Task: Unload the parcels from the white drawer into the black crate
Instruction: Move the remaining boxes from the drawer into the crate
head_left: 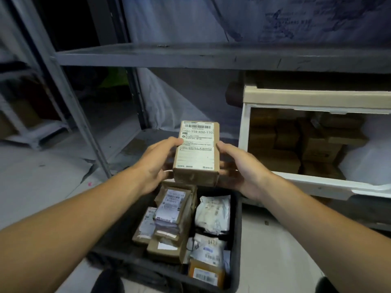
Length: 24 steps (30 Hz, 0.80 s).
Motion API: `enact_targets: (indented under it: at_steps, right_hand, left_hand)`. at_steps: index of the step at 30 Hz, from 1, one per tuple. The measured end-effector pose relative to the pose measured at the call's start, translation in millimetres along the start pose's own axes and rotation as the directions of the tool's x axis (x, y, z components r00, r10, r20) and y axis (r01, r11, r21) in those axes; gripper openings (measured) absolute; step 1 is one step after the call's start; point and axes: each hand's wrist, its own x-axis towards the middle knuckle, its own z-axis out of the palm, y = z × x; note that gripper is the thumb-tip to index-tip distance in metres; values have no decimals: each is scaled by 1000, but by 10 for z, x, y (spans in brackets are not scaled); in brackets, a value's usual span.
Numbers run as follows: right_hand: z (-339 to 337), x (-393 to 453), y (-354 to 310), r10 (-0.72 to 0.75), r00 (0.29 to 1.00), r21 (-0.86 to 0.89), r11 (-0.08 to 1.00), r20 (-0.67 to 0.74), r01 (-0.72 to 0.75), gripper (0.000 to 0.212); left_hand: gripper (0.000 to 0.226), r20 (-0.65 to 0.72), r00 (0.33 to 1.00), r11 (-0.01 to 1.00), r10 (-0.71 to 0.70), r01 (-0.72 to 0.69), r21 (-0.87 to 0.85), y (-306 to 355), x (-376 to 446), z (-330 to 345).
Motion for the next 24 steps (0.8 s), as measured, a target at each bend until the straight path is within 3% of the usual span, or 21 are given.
enact_targets:
  at_steps: [7,20,24]
  right_hand:
    - [712,587,347,69,995,-14,998,68,-68,29]
    - [1668,1558,963,242,968,-58,969,61,-238,28]
    - [1900,1837,1125,297,955,-72,952,-5,-296,23]
  left_hand:
    - [20,-138,987,997,-80,81,7,-150,344,-733]
    - [26,-266,942,979,-203,195,-58,-824,1226,-1812]
    - [28,-285,930,973,-231,222,-63,-1066,1474,-2009]
